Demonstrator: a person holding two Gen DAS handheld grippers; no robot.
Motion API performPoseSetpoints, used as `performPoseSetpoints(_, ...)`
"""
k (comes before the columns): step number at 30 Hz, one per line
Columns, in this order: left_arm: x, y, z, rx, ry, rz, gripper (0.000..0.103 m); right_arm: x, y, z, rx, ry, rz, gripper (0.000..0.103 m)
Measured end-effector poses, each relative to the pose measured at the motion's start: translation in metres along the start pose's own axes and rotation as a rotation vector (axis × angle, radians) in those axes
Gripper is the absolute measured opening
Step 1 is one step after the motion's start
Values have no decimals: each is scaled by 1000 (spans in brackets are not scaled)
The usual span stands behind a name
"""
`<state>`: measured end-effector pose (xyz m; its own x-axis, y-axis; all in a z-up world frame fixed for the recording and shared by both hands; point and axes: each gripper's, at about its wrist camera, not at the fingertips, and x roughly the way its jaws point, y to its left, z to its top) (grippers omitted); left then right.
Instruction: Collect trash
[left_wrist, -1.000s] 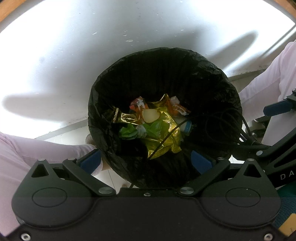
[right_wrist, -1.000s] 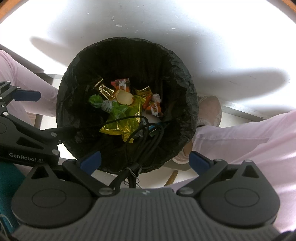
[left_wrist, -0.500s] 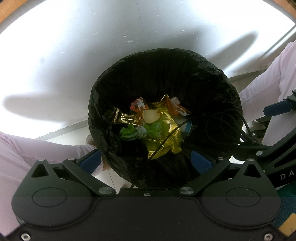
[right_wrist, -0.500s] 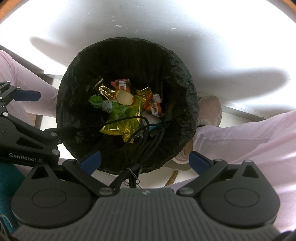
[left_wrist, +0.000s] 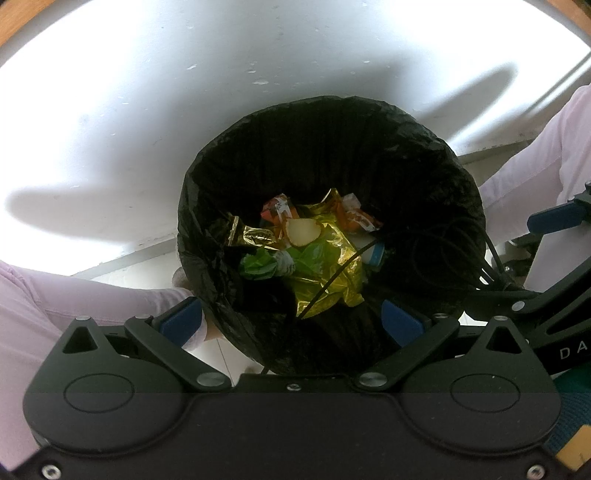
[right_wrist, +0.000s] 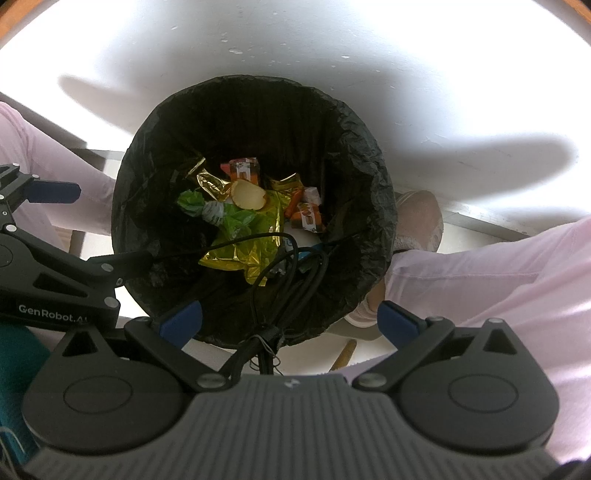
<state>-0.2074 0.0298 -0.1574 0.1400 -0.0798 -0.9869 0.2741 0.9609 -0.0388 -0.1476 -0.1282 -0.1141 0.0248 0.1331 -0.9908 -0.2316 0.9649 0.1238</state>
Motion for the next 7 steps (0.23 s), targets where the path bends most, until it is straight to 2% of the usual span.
performPoseSetpoints(7,-2,-2,0,-8,-9,7,103,0,-2,1,-1,-2,1,103)
